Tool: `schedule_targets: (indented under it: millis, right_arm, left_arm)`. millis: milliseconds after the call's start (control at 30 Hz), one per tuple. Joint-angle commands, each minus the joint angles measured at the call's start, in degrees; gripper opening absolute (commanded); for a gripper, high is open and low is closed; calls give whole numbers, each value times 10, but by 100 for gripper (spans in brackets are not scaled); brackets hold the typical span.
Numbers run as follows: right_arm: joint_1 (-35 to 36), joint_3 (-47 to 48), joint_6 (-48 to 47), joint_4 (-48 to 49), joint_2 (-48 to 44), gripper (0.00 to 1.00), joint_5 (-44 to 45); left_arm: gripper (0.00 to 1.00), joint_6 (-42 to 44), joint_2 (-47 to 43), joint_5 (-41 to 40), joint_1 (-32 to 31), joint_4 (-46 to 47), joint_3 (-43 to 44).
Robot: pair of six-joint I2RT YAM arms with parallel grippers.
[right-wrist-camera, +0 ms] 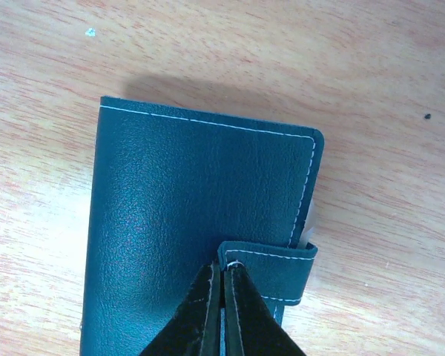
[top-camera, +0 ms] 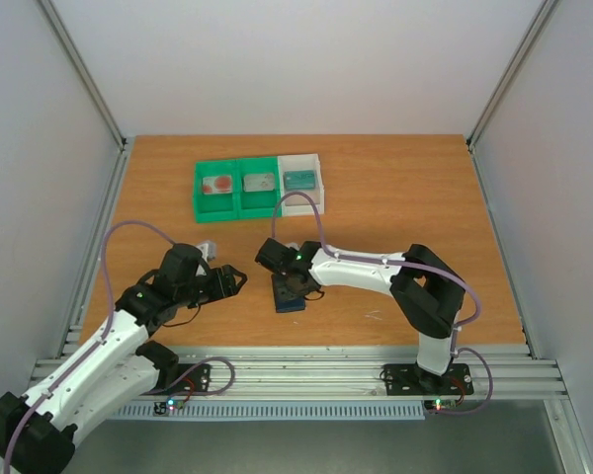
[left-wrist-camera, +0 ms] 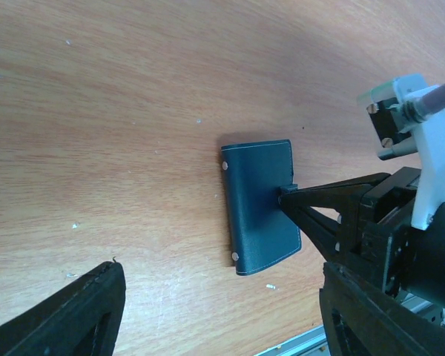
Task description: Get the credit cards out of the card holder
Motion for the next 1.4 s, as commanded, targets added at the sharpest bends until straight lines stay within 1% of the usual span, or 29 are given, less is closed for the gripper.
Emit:
schedule_targets:
  millis: [0, 200, 300, 467, 500, 567, 667, 700, 733, 867, 967, 1000, 1100, 1167, 1233, 1367]
  right_arm:
    - [5, -30, -8, 42, -40, 1, 3]
    - [10, -87, -20, 114, -117, 1, -13]
    - [12, -125, -30, 161, -158, 1, -44]
    - [13, -157, -23, 229, -205, 1, -110]
    - [14, -162, -20, 245, -213, 1, -121]
    - [18, -172, -15, 271, -226, 1, -129]
    - [27, -171, -18, 278, -239, 1, -125]
    - [29, -170, -18, 278, -241, 1, -126]
    - [29, -170, -16, 278, -241, 1, -128]
    - [30, -172, -10, 278, -240, 1, -128]
    - [30, -179, -8, 280, -240, 1, -122]
    - [30, -179, -5, 273, -241, 1, -113]
    - [30, -174, 10, 227, -242, 1, -41]
    - [30, -167, 11, 195, -238, 1, -12]
    - [30, -162, 11, 182, -234, 1, -3]
    - [30, -174, 10, 200, -230, 1, -11]
  left_arm:
    - [73, -4, 13, 16, 2, 30, -6]
    - [73, -9, 39, 45, 1, 57, -9]
    - [74, -16, 52, 66, 1, 79, -16]
    - [76, -51, 77, 148, 1, 172, -35]
    - [77, -62, 83, 157, 1, 197, -40]
    - [76, -72, 95, 165, 1, 217, -46]
    - [73, -78, 110, 175, 1, 237, -53]
    - [70, -80, 114, 177, 1, 242, -55]
    - [65, -81, 116, 178, 1, 245, -57]
    - [40, -88, 114, 177, 1, 254, -67]
    - [9, -84, 112, 172, 1, 254, -71]
    - [2, -81, 113, 170, 1, 251, -70]
    - [0, -67, 119, 163, 1, 229, -65]
    - [0, -60, 123, 156, 1, 222, -64]
    - [0, -56, 126, 150, 1, 220, -65]
    - [5, -49, 147, 139, 1, 224, -61]
